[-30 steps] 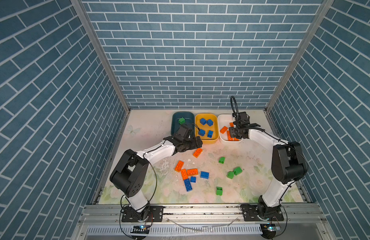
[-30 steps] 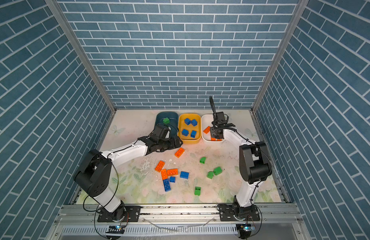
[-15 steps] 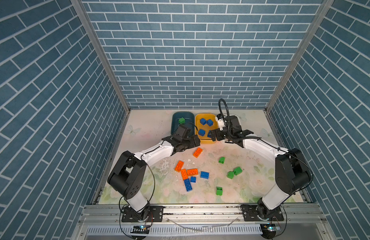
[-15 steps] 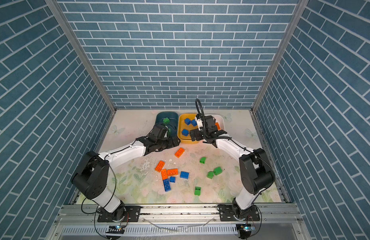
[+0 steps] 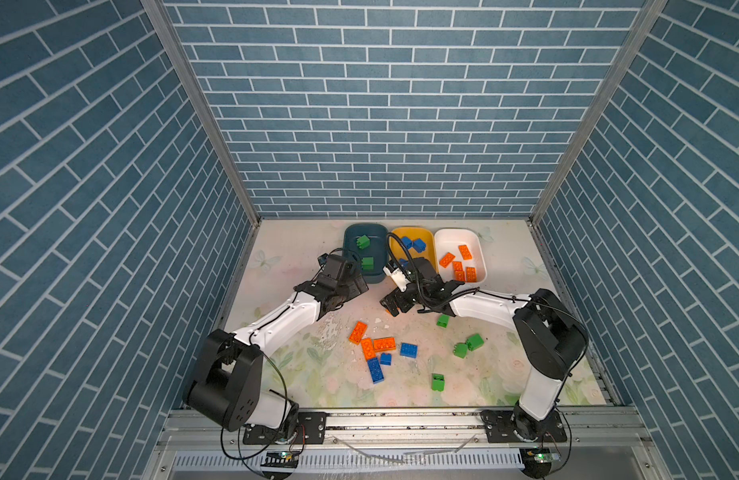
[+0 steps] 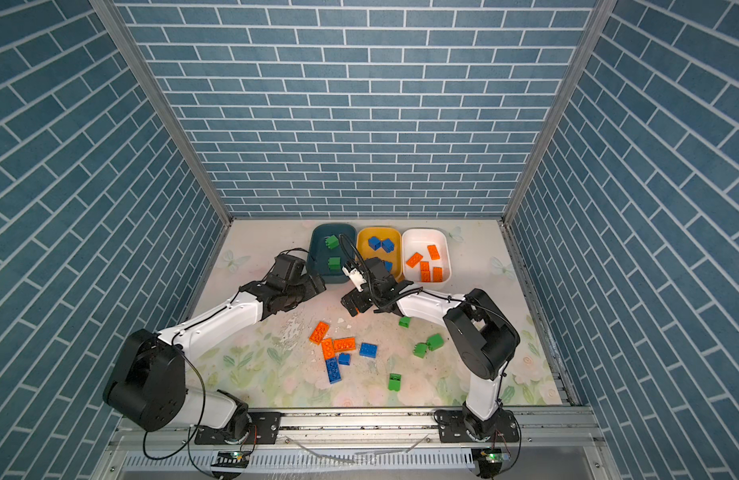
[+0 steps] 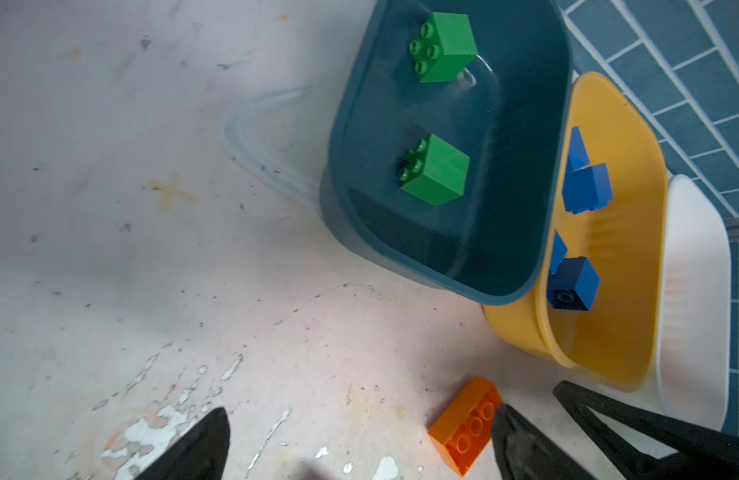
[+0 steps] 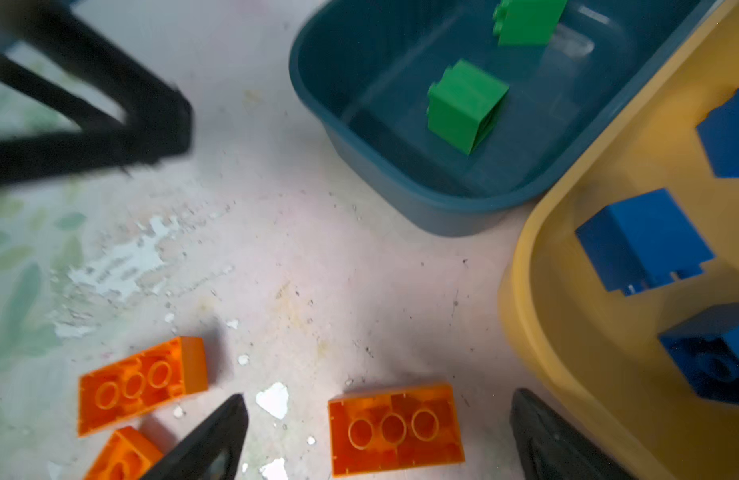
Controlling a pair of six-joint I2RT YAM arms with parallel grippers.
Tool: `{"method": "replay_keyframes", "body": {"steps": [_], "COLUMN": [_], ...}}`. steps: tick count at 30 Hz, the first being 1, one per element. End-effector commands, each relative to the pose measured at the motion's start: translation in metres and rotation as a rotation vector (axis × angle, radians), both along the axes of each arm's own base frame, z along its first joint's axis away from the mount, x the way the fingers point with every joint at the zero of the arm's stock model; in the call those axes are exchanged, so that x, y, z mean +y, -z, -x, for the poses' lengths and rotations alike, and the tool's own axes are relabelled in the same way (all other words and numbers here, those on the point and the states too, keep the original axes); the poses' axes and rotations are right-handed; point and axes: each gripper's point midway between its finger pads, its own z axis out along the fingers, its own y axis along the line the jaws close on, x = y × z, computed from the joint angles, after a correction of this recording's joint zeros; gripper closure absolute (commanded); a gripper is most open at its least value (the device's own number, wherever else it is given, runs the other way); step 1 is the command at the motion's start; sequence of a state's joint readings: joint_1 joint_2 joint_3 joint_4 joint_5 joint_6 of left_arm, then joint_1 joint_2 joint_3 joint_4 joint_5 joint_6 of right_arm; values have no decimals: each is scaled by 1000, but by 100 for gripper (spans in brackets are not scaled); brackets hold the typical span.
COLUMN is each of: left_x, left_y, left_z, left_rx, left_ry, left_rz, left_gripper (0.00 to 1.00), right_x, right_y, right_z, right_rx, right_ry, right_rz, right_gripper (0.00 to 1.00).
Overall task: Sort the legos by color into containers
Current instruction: 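Return the right gripper to the orange bricks and grasp another one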
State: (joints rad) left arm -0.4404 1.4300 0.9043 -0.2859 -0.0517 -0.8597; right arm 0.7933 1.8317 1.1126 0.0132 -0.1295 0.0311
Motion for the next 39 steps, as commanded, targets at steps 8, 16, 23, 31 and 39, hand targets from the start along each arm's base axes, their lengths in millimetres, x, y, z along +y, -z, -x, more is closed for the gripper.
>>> {"method": "replay_keyframes", "body": {"steps": [8, 16, 23, 31, 39], "left_x": [14, 9, 8, 8, -29], "left_y": [2, 5, 6, -1, -27], "left_z": [6, 2, 2, -1, -10], "left_rx": [22, 27, 27, 2, -135], "left_ry": [-34, -25, -20, -6, 222], "left_rz": [-23, -9, -9, -17, -14], "left_gripper": [1, 1, 1, 1, 1], "right_x": [-4, 1, -1, -1, -26], "right_y": [46, 57, 53, 17, -49], "right_z": [-2, 5, 9, 5, -5], "right_rx": [-39, -33, -18, -103, -213], "right_ry": [-62, -103, -83, -23, 43], "right_rz": [245, 283, 256, 132, -11], "right_gripper": [2, 13, 33, 44, 45]}}
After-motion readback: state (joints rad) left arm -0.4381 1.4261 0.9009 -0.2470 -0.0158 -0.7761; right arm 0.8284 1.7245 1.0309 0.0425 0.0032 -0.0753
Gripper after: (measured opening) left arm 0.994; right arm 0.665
